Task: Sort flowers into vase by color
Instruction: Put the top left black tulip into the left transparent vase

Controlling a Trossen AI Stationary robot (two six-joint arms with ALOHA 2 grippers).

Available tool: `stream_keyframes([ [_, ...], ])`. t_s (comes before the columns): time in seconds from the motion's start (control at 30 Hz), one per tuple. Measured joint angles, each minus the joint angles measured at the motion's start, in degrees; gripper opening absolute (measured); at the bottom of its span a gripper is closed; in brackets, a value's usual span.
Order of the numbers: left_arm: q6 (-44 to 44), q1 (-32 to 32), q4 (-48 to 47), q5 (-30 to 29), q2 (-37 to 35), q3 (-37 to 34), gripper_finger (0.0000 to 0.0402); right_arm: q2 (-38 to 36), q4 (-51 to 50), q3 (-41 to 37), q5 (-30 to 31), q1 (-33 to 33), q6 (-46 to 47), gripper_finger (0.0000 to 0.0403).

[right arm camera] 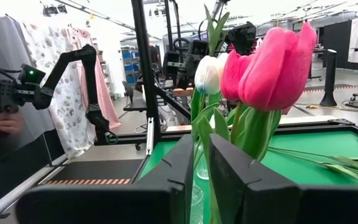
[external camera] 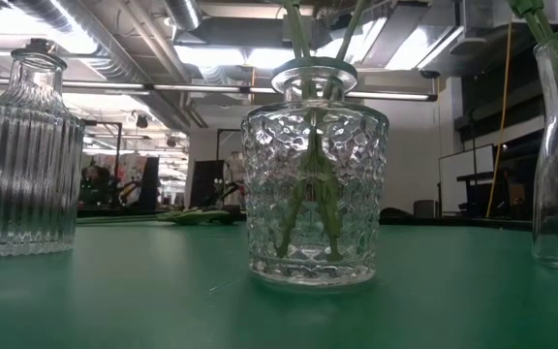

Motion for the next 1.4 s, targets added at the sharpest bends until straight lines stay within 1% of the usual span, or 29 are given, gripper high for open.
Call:
stream_keyframes([
  [0.13,3.42,0.75,0.02,0.08,-0.08,0.00,0.0000,0.00,0.07,0.00,0.00,-0.02,0.02,0.0051],
  [0.23,4.93,1.58,0.00,1.45,-0.12,0.00,0.0000,0.00,0.08,0.00,0.12,-0.02,0.08,0.0051],
  [0.43,3.43,2.49,-2.10,2.71,1.35,0.00,0.0000,0.00,0.04,0.00,1.60,0.00,1.14,0.0051],
  [0.57,0.99,2.49,0.03,2.73,4.13,-0.97,0.0000,0.00,0.04,0.00,1.60,-0.02,1.20,0.0051],
  [0.7,-1.51,2.49,0.02,2.23,5.97,-1.90,0.0000,0.00,0.09,0.00,1.60,-0.02,1.29,0.0051],
  [0.8,-1.06,2.49,0.02,1.11,6.37,-1.92,0.0000,0.00,0.07,0.00,1.61,0.00,2.04,0.0051],
  [0.97,2.46,2.49,0.02,-0.10,5.58,-1.95,0.0000,0.00,0.00,0.00,1.68,0.00,2.38,0.0051],
  [1.0,2.53,2.49,0.04,0.45,4.79,-1.94,0.0000,0.00,-0.02,0.02,1.69,-0.02,2.36,0.0051],
  [1.07,3.07,2.45,0.06,4.37,3.09,-1.55,0.0000,0.00,-0.04,0.02,1.72,-0.02,2.38,0.0051],
  [1.1,4.16,2.29,0.05,6.60,2.34,-1.28,0.0000,0.00,-0.14,0.02,1.73,0.00,2.36,0.0051],
  [1.13,5.41,2.03,0.06,7.64,1.62,-0.91,0.0000,0.00,-0.25,0.02,1.73,-0.02,2.36,0.0051],
  [1.2,9.10,1.39,0.05,8.19,0.05,0.21,0.0000,0.00,-0.28,0.02,1.75,-0.01,2.36,0.0051],
  [1.3,16.90,0.27,0.06,8.45,-3.33,2.64,0.0000,0.00,-0.38,0.02,1.75,-0.02,2.36,0.0051],
  [1.37,23.44,-1.14,0.06,9.84,-6.17,4.07,0.0000,0.00,-0.65,0.04,2.08,0.00,2.34,0.0051],
  [1.4,25.71,-2.19,0.06,11.45,-7.84,4.27,0.0000,0.00,-1.15,0.04,2.57,-0.01,2.36,0.0051],
])
